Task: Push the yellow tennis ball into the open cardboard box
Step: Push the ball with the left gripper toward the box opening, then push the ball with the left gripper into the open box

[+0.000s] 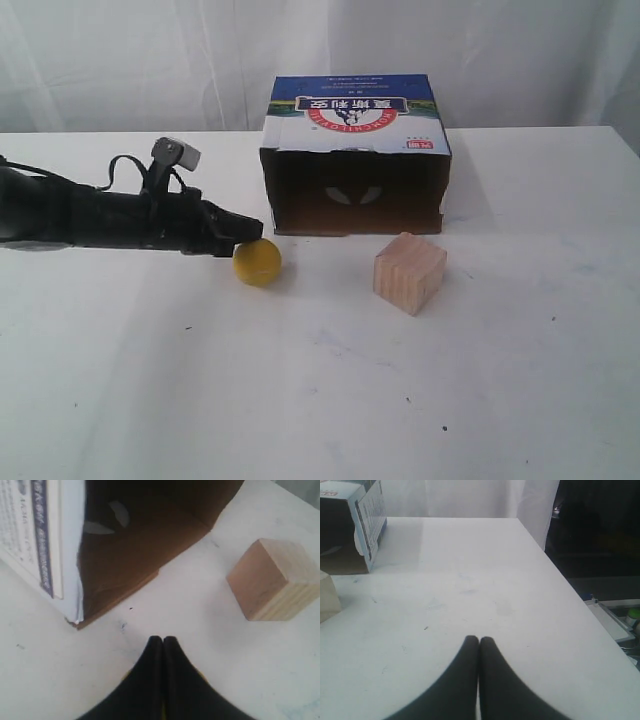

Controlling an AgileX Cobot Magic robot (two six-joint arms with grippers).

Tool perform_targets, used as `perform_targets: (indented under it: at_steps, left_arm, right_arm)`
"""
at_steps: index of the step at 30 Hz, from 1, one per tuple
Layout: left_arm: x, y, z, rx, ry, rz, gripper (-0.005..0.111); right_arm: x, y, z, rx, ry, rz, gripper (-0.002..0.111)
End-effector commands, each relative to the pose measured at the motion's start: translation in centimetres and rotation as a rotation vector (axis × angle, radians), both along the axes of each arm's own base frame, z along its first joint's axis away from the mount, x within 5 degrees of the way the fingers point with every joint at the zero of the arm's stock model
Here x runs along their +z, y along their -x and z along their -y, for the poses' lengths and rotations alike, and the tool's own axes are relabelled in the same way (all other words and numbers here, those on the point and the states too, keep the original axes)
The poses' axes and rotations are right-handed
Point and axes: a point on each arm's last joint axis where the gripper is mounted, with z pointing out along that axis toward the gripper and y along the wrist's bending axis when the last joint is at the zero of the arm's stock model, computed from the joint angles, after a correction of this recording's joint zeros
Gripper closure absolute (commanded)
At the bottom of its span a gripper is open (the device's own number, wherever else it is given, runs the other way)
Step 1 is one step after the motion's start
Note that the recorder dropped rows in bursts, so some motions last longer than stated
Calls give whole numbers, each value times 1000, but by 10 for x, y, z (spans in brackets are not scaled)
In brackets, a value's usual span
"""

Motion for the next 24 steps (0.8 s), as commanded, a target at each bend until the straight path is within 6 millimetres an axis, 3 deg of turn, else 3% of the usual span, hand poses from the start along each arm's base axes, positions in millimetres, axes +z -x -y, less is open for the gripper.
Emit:
perform_targets:
  at_steps: [1, 5, 10, 15, 17, 19, 24]
  left_arm:
    - [-8, 4, 25, -108, 29, 53, 107]
    - [0, -4, 53, -176, 49, 128, 107]
    - [11, -24, 61, -183, 75, 196, 107]
    - [44, -36, 63, -206, 188, 232, 107]
    - [56, -34, 58, -220, 269, 158, 107]
    - [56, -25, 54, -312, 262, 85, 107]
    - [35, 3, 44, -527, 69, -133, 107]
  right_arm:
    - [-1, 0, 0, 2, 1, 1, 108]
    - [-1, 0, 0, 2, 1, 1, 108]
    - [-1, 0, 0, 2, 1, 1, 108]
    - [-1, 0, 0, 2, 1, 1, 108]
    - [-1, 0, 0, 2, 1, 1, 108]
    - [-1, 0, 0, 2, 1, 1, 108]
    - [-1, 0, 0, 2, 1, 1, 108]
